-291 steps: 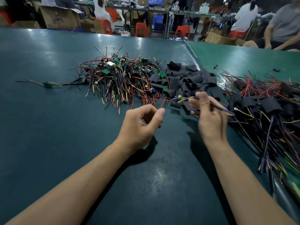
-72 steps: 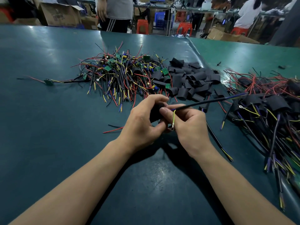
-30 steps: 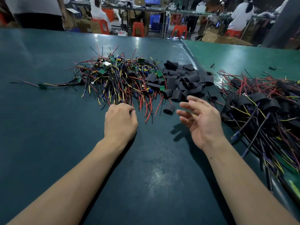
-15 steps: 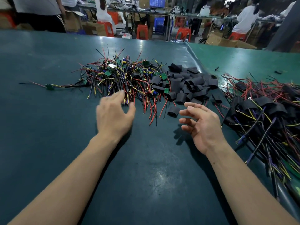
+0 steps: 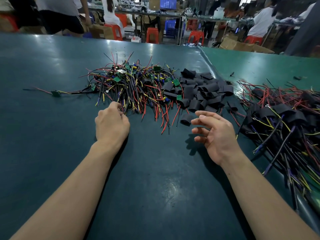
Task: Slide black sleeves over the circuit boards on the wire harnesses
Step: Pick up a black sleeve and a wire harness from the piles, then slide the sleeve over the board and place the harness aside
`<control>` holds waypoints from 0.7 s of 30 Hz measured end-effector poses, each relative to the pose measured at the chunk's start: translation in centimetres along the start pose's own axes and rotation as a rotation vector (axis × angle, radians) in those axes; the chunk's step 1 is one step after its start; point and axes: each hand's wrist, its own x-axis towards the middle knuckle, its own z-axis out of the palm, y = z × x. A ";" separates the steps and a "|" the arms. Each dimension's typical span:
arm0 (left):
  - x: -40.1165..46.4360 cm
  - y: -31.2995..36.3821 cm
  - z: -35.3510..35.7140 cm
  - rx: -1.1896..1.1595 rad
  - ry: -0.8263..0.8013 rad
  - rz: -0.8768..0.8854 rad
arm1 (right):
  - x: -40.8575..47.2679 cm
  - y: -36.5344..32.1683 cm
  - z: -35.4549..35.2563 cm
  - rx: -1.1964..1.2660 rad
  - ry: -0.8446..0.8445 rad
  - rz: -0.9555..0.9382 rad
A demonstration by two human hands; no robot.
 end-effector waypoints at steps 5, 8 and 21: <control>-0.5 0.7 -0.4 -0.199 0.075 -0.101 | 0.1 0.0 0.0 -0.002 0.007 0.002; -1.1 1.5 -0.5 -0.342 0.092 -0.092 | 0.3 0.0 0.0 -0.009 0.009 0.003; -3.0 2.0 -1.3 -0.829 -0.163 0.207 | 0.4 0.0 -0.2 0.037 0.068 -0.004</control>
